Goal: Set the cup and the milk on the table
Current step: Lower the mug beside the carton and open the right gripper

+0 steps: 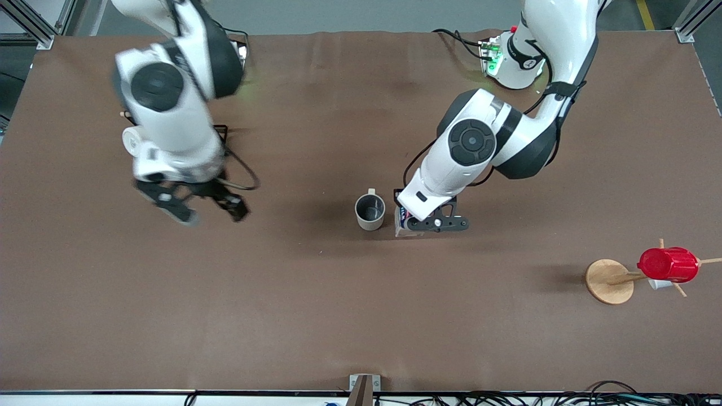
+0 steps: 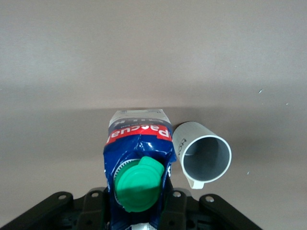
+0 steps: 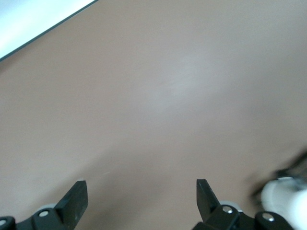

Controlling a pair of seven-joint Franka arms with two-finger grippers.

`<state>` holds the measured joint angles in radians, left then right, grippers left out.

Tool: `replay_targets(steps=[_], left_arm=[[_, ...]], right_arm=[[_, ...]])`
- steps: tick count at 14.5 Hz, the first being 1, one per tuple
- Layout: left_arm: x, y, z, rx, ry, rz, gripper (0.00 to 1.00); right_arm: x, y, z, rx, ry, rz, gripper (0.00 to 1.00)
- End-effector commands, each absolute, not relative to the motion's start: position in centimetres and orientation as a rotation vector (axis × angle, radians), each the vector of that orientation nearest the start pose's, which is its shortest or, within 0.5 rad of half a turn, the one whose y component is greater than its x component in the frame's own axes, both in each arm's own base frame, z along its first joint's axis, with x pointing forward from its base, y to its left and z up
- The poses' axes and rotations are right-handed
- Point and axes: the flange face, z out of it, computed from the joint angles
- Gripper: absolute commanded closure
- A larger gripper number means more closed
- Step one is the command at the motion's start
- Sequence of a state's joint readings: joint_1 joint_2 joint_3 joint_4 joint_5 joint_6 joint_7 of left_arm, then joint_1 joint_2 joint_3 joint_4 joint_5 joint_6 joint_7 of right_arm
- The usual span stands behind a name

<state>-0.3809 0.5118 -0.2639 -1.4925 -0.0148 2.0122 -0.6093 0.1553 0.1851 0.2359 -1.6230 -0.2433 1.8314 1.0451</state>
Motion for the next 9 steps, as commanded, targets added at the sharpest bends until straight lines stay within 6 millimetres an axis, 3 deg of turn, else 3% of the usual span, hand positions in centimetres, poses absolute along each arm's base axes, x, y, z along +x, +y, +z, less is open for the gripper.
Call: replay_targets(steps=[1, 5, 9], left_arm=[[57.5, -41.3, 37.0, -3.283, 0.004, 0.102, 0.68], [56.6, -42.0, 35.6, -3.266, -0.004, 0.137, 0.68], [56.1, -42.8, 34.5, -3.254, -0.065, 0.164, 0.66]], right_arm=[[57.6, 13.2, 54.5, -3.185, 0.81, -0.181, 0.0], [57.2, 1.5, 59.4, -3.19, 0.581, -0.045, 0.0], [54.6, -5.7, 63.8, -3.106, 0.354, 0.014, 0.0]])
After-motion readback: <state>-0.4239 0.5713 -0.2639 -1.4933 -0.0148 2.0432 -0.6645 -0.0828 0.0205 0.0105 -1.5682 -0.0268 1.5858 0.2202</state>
